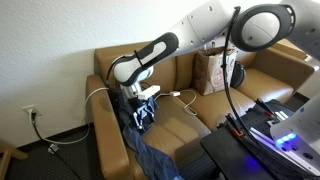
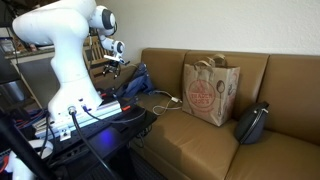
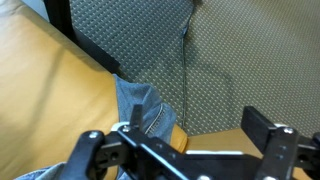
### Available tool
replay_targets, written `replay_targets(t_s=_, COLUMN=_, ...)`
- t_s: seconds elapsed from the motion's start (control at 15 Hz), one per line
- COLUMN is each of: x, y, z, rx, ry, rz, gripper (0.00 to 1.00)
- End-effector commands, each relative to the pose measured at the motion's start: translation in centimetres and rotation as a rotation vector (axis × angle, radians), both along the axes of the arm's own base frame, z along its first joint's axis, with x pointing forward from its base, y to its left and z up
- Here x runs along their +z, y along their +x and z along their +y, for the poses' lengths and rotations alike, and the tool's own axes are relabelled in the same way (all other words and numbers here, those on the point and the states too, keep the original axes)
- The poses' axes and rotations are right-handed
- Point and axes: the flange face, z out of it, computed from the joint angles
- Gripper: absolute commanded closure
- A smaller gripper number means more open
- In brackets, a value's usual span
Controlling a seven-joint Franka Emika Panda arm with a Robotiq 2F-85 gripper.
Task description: Fold the trouser
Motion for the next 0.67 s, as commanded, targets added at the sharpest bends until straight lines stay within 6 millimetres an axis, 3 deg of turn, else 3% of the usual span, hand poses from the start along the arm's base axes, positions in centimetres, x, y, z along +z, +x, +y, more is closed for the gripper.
replay_targets(t_s=0.0, x=-0.2, y=0.3, z=-0.5, rx=-0.007, ry=-0.004, rz=0.002, gripper=0.00)
replay_targets(t_s=0.2, x=-0.5, y=1.1, z=-1.8, rx=-0.025, ry=-0.008, rz=0.011, gripper=0.00)
replay_targets(t_s=0.33, x=-2.9, y=1.1, z=-2.6, rx=-0.036, ry=-0.064, rz=0.072, gripper=0.00)
replay_targets(t_s=0.6, x=-4.5, y=0.4, z=-2.3, rx=-0.040, ry=-0.106, rz=0.086, gripper=0.00)
